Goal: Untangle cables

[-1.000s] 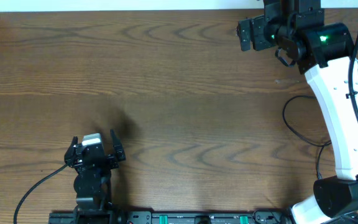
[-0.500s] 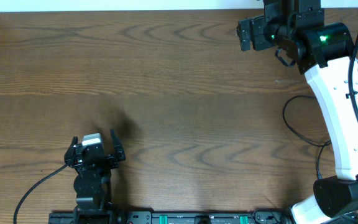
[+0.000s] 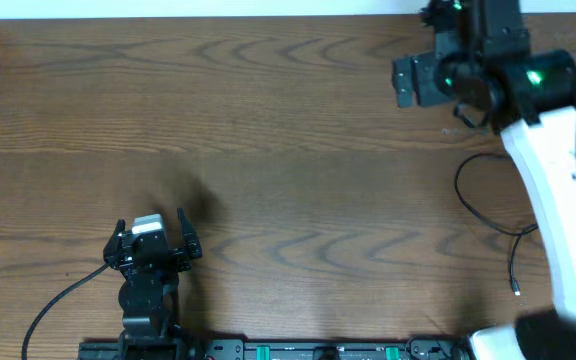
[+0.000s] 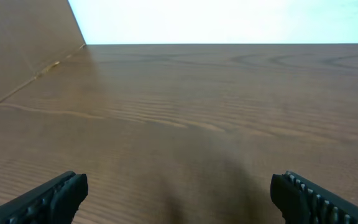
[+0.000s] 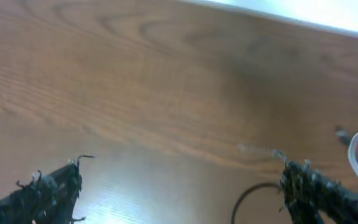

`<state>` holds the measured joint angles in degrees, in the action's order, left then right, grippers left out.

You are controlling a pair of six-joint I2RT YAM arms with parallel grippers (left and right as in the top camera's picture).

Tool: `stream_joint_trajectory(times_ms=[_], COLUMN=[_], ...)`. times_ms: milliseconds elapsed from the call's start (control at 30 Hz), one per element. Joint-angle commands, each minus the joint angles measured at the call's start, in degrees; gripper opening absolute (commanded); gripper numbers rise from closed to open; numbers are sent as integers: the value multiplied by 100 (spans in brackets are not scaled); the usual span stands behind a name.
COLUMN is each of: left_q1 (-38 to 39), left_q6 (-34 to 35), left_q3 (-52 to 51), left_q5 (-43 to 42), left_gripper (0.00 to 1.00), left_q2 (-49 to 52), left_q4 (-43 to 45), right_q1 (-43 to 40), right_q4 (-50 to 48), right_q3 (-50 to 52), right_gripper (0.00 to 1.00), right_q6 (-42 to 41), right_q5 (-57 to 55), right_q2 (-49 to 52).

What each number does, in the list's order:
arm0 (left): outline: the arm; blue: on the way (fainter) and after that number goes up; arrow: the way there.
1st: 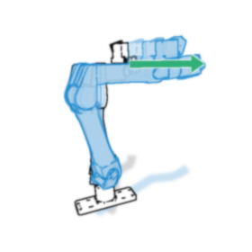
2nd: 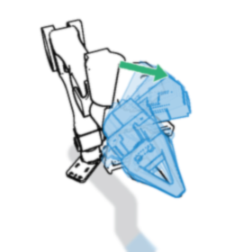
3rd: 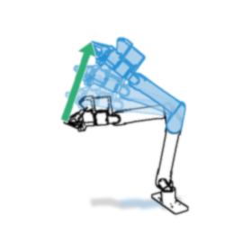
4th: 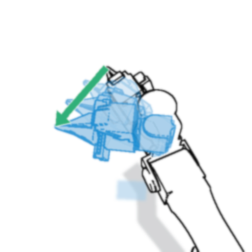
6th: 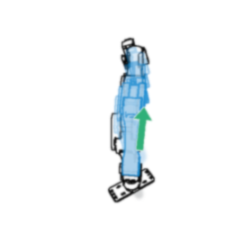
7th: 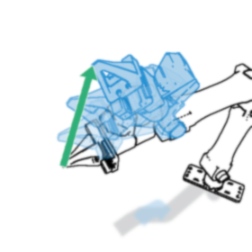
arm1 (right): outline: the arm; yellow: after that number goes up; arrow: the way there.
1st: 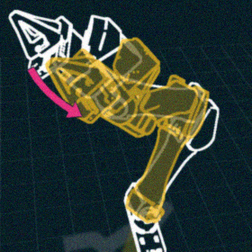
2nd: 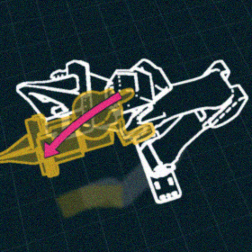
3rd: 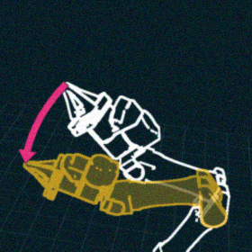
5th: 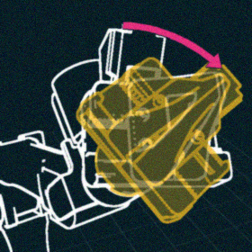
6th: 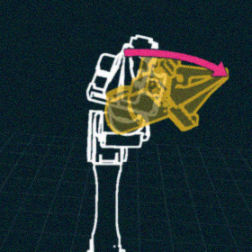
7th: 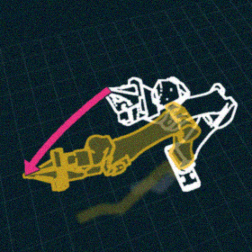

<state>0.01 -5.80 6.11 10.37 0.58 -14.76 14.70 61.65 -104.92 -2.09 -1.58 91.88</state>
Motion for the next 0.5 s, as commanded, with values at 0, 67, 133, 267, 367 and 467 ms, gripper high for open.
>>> stream_joint_trajectory(times_ms=[0,67,133,267,367,467], left_q1=[-33,-33,-33,-33,-33,-33], left_q6=[68,68,68,68,70,70], left_q3=[-140,-140,-140,-140,-140,-140], left_q5=[-72,-72,-72,-72,-72,-72], left_gripper=[99,99,99,99,99,99], left_q2=[-35,-35,-35,-35,-35,-35], left_q4=[-55,-55,-55,-55,-55,-55], right_q1=[-2,-2,-2,-2,-33,-140], right_q4=[-728,-1443,-2048,-3718,-4441,-4745], right_q3=[1224,2129,2907,5263,7119,8032], right_gripper=[99,99,99,99,99,99], right_q6=[-107,-55,4,90,90,149], right_q5=[-579,-601,-599,-588,-577,-551], right_q2=[-1679,-2505,-3215,-5359,-7187,-8118])
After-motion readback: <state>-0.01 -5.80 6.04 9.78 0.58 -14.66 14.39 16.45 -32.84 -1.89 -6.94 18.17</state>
